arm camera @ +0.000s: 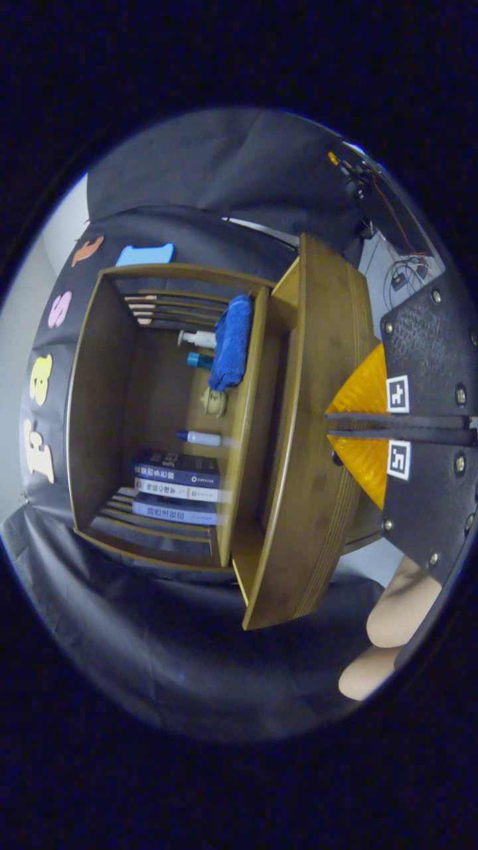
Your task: Pull open the drawer, take out the items inside it, and place them on the countertop above the cabinet.
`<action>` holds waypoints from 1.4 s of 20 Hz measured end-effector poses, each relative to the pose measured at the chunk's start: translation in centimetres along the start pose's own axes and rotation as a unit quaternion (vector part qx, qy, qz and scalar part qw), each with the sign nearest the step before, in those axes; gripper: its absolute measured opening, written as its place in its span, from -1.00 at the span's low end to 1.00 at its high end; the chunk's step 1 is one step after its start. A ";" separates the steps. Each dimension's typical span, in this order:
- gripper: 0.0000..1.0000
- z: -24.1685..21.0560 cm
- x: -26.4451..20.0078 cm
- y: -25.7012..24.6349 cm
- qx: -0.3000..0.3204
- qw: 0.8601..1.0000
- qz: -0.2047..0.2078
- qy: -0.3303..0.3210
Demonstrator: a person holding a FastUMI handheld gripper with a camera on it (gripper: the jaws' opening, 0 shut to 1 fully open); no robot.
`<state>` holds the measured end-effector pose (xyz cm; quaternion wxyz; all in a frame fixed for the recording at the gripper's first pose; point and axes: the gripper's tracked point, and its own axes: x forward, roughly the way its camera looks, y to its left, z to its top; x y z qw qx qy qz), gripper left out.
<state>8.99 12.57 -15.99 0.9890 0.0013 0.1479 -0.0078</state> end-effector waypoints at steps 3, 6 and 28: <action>-0.97 -0.4 -0.2 -0.1 0.021 1.000 0.002 0.015; -0.97 0.9 0.6 -0.2 0.020 1.000 0.007 0.016; -0.34 7.8 16.1 2.5 0.032 0.989 0.069 0.123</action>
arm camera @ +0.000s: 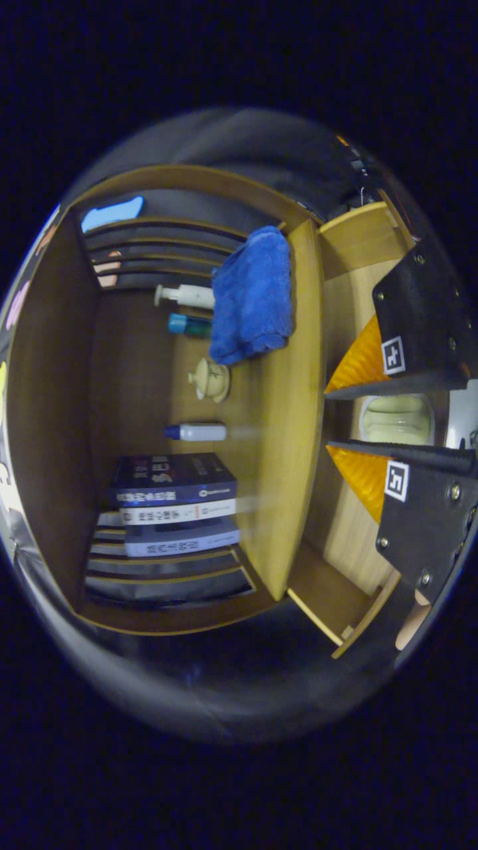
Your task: Pull open the drawer, take out the items inside it, and place them on the countertop above the cabinet.
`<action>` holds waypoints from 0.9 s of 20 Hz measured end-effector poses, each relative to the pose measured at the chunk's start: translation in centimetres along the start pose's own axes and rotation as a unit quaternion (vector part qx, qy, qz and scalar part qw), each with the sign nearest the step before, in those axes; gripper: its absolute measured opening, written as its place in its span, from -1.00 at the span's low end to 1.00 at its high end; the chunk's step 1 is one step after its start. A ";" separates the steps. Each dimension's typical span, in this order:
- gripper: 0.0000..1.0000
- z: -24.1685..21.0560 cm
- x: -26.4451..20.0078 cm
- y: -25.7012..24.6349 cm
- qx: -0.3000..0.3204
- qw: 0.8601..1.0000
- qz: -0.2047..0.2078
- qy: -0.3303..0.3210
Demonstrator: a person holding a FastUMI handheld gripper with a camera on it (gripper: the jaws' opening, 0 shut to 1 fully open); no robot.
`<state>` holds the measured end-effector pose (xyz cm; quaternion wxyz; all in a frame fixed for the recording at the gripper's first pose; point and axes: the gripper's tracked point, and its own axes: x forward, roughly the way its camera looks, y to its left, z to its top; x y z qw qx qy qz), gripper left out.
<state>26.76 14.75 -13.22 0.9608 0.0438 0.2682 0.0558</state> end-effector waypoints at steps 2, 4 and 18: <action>-0.34 -1.1 1.1 0.0 -0.010 1.000 0.000 0.028; -0.34 -2.2 2.1 -0.1 -0.021 0.998 -0.002 0.054; -0.36 -8.5 5.0 -0.5 -0.032 0.982 0.003 0.186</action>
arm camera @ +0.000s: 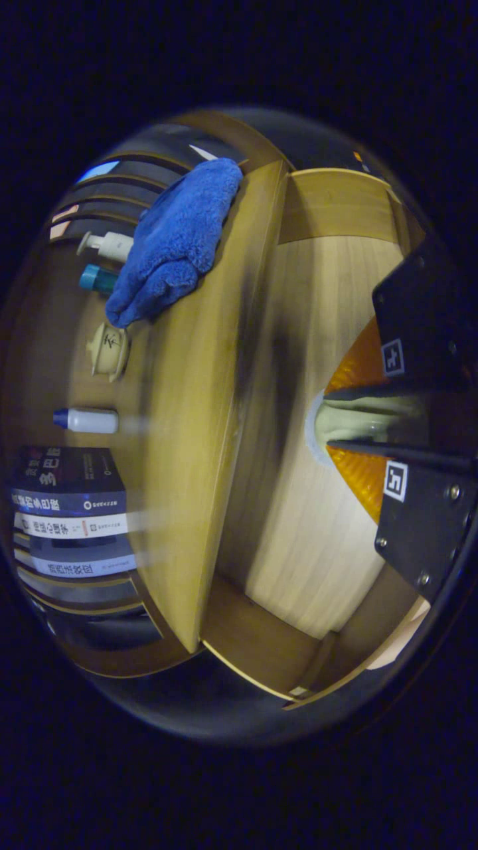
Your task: Pull open the drawer, take out the items inside it, and place them on the countertop above the cabinet.
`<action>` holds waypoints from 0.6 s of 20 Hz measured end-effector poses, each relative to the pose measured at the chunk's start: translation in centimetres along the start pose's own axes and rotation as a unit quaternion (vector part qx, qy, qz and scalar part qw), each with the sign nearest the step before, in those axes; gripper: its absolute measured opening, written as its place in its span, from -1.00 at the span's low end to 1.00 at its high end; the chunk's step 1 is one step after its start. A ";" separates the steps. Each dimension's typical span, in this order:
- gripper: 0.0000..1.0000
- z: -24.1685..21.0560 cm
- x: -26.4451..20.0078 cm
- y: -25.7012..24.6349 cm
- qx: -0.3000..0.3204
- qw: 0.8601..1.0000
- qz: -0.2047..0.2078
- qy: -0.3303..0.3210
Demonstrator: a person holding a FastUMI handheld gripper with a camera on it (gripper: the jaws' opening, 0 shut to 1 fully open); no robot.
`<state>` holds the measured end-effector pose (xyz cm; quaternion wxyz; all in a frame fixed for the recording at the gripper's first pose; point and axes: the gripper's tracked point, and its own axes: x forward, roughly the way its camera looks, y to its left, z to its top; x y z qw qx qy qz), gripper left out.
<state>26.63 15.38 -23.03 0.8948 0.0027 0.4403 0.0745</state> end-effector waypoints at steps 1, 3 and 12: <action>-0.63 0.2 0.5 -0.1 0.002 1.000 0.001 0.000; -0.63 0.2 -0.1 0.0 -0.004 1.000 0.003 -0.006; -0.63 4.6 -6.1 2.1 -0.007 0.993 0.036 -0.115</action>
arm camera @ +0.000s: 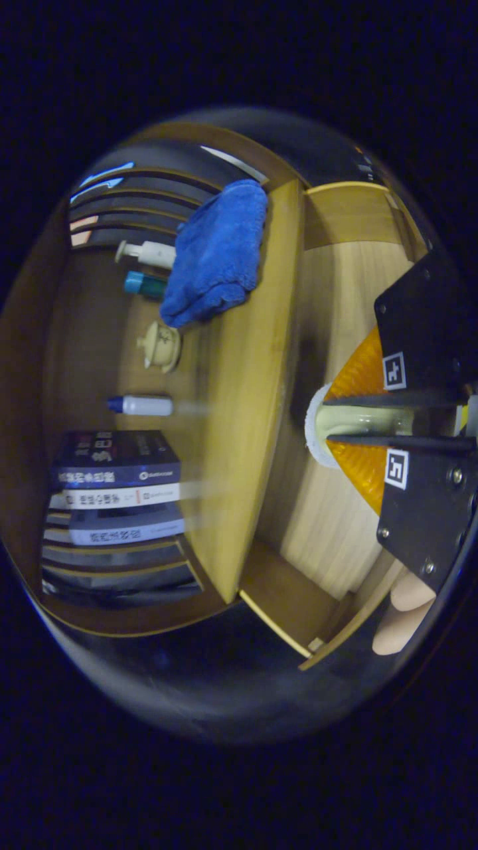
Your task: Pull open the drawer, take out the items inside it, and place them on the countertop above the cabinet.
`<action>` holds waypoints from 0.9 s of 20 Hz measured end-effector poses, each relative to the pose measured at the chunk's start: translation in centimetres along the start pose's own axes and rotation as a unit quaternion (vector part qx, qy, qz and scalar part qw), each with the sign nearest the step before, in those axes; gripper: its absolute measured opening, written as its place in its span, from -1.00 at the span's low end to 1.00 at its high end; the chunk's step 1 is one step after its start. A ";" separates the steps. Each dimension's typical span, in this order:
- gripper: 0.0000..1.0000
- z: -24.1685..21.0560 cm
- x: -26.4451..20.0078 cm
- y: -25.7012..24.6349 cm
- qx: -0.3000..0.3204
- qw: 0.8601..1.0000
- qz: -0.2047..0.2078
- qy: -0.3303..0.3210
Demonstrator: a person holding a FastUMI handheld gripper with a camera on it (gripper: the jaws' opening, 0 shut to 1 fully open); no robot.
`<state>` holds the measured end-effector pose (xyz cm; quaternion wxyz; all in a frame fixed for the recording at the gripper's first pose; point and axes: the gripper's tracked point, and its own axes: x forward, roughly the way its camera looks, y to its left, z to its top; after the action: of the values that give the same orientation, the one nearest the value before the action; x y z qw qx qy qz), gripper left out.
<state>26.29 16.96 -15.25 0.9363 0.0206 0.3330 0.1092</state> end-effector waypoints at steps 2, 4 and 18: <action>-0.63 1.4 -1.3 0.6 0.003 1.000 0.008 -0.022; -0.63 3.0 -2.5 0.9 0.004 0.999 0.009 -0.046; -0.64 12.5 1.9 -0.7 -0.033 0.988 -0.071 -0.131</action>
<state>35.71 17.13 -6.81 0.9775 -0.0203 0.2040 0.0495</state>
